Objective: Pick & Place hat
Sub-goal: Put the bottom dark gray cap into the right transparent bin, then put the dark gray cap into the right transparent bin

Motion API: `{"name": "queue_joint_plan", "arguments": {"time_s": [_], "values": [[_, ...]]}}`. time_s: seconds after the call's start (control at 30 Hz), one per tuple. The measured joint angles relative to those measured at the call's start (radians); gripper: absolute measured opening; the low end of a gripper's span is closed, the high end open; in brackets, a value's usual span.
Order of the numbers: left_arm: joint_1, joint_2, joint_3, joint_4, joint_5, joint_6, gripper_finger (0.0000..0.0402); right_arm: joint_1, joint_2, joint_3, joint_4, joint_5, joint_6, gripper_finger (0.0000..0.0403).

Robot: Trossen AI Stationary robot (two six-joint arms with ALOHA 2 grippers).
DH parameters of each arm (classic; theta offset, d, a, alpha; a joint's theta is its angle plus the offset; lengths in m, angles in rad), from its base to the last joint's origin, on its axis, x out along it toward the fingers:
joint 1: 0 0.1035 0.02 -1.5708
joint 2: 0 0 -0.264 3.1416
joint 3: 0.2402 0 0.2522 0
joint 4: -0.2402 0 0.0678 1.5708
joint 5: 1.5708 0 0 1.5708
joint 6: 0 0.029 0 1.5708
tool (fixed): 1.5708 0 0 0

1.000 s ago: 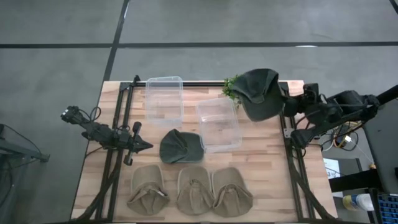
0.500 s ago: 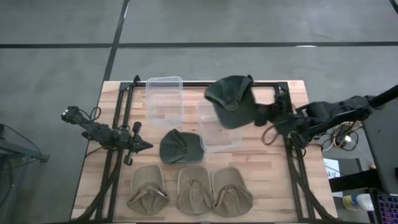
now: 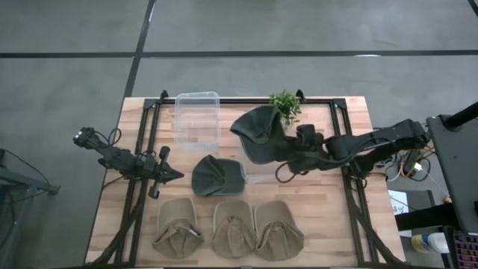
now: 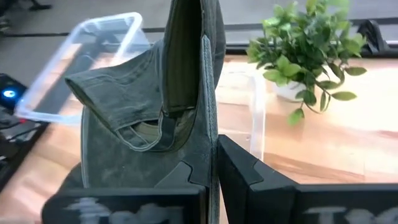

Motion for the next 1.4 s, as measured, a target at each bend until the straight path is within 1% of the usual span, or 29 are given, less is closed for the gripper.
{"name": "queue_joint_plan", "arguments": {"time_s": [0.13,0.2,0.27,0.37,0.47,0.63,0.77,0.87,0.97,1.07,1.13,1.2,1.27,1.4], "values": [[0.0,0.0,0.0,0.0,0.0,0.0,0.0,-0.022,0.037,0.001,0.003,-0.017,0.013,0.0014],[0.0,0.0,0.0,0.0,0.0,0.0,0.0,-0.032,0.053,0.001,0.011,-0.046,0.026,0.0016],[0.0,0.0,0.0,0.0,0.0,0.0,0.0,-0.044,0.064,0.001,0.013,-0.086,0.029,0.0027],[0.0,0.0,0.0,0.0,0.0,0.0,0.0,-0.057,0.075,0.006,0.014,-0.157,0.032,0.0057],[0.0,0.0,0.0,0.0,0.0,0.0,0.0,-0.058,0.081,0.007,0.015,-0.197,0.057,0.0096],[0.0,0.0,0.0,0.0,0.0,0.0,0.0,-0.058,0.074,0.007,0.017,-0.202,0.066,0.0158],[0.0,0.0,0.0,0.0,0.0,0.0,0.0,-0.057,0.052,0.027,0.012,-0.204,0.027,0.0188],[0.0,0.0,0.0,0.0,0.0,0.0,0.0,-0.057,0.04,0.072,0.014,-0.204,-0.088,0.0195],[0.0,0.0,0.0,0.0,0.0,0.0,0.0,-0.041,0.042,0.114,0.065,-0.203,-0.296,0.0192],[0.0,0.0,0.0,0.0,0.0,0.0,0.0,0.0,0.047,0.127,0.199,-0.206,-0.506,0.0184],[0.0,0.0,0.0,0.0,0.0,0.0,0.0,0.032,0.064,0.122,0.335,-0.213,-0.643,0.0178],[0.0,0.001,0.0,0.0,0.0,0.0,0.0,0.063,0.073,0.117,0.41,-0.232,-0.764,0.0173],[0.0,0.002,0.0,0.0,0.0,0.0,0.0,0.091,0.103,0.119,0.501,-0.253,-0.858,0.0169],[0.0,0.006,0.0,0.0,0.0,0.0,0.0,0.135,0.159,0.124,0.596,-0.311,-0.989,0.0163]]}}
